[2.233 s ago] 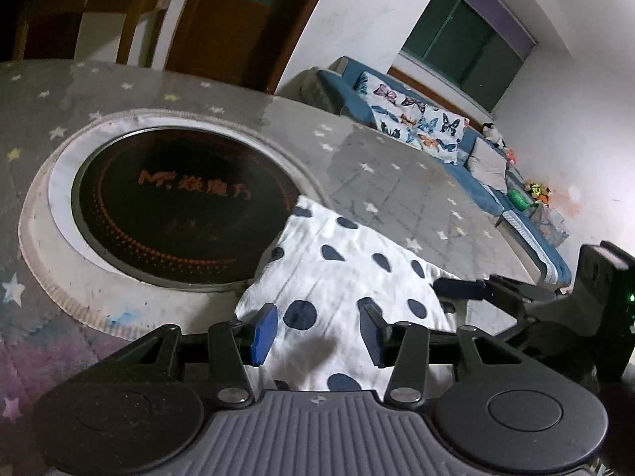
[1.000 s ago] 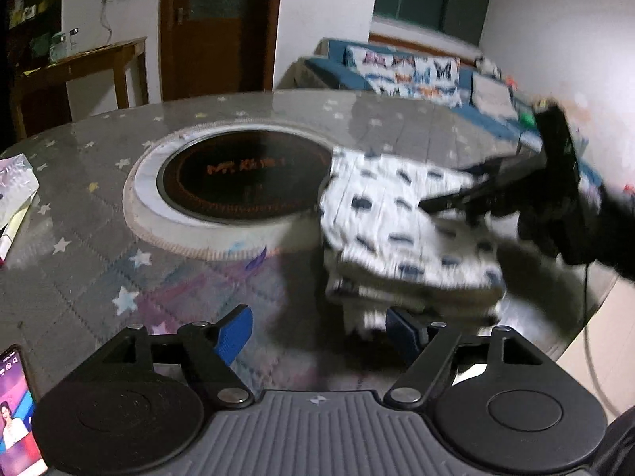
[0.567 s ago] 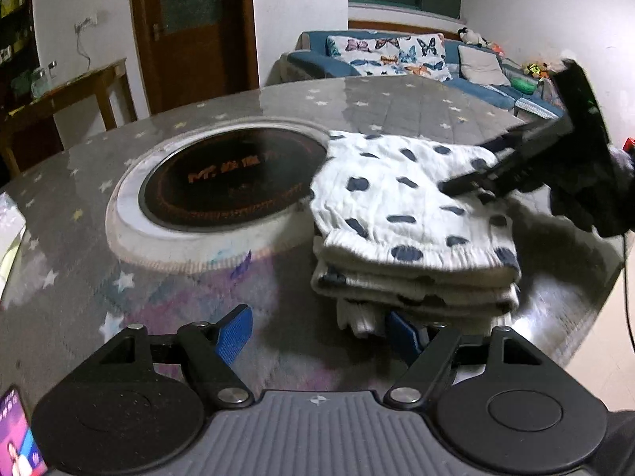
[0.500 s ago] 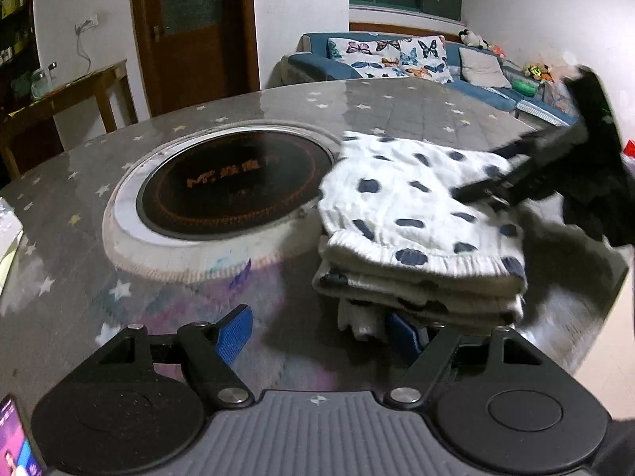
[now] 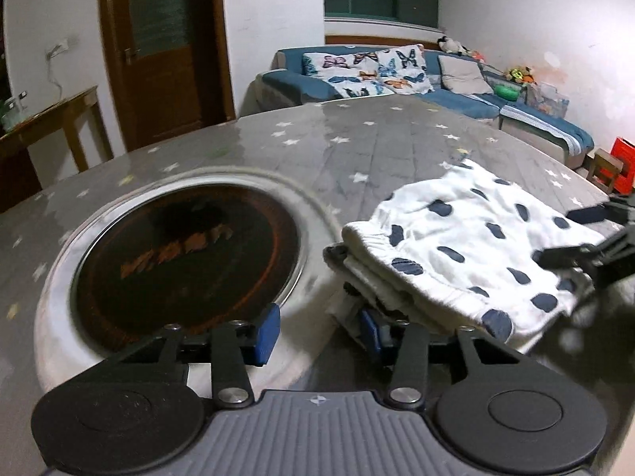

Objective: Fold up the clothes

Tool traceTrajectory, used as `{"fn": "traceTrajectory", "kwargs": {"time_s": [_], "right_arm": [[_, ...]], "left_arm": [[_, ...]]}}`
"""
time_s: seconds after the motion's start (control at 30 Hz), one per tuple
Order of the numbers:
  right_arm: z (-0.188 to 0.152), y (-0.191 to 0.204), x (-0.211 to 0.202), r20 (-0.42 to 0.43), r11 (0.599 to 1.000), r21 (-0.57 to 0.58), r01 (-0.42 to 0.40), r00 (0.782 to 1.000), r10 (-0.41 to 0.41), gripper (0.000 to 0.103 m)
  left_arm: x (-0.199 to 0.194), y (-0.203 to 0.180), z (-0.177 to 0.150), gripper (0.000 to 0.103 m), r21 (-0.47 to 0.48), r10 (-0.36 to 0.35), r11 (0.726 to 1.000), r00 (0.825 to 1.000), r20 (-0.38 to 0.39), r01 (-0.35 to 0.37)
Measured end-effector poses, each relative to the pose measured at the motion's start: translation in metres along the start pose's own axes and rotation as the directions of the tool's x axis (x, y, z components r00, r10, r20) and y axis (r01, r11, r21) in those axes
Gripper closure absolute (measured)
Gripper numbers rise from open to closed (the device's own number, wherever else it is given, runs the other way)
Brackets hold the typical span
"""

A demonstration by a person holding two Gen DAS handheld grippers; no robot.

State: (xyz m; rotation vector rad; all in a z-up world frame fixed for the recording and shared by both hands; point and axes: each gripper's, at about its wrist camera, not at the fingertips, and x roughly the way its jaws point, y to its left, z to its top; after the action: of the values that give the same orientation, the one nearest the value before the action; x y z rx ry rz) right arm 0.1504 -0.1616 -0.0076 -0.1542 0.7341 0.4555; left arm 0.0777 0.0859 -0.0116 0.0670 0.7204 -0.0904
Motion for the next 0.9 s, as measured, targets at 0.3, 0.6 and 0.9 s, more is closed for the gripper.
{"fn": "traceTrajectory", "kwargs": {"time_s": [0.3,0.6,0.9], "right_arm": [[0.019,-0.005,-0.001,0.028,0.999,-0.035,-0.017,0.999,0.018,0.000],[0.063,0.008,0.031,0.024,0.992,-0.060,-0.113,0.993,0.114,0.009],[0.072,0.013,0.056,-0.006,0.988,-0.066,-0.138,0.990,0.138,0.019]], "left_arm": [[-0.007,0.021,0.015,0.055,-0.039,0.050,0.998,0.999,-0.011,-0.050],[-0.023,-0.017,0.054,0.056,-0.015,-0.071,0.997,0.994,0.084,0.073],[0.024,-0.041,0.049,0.067,0.075,-0.066,0.995,0.998,-0.019,0.067]]}}
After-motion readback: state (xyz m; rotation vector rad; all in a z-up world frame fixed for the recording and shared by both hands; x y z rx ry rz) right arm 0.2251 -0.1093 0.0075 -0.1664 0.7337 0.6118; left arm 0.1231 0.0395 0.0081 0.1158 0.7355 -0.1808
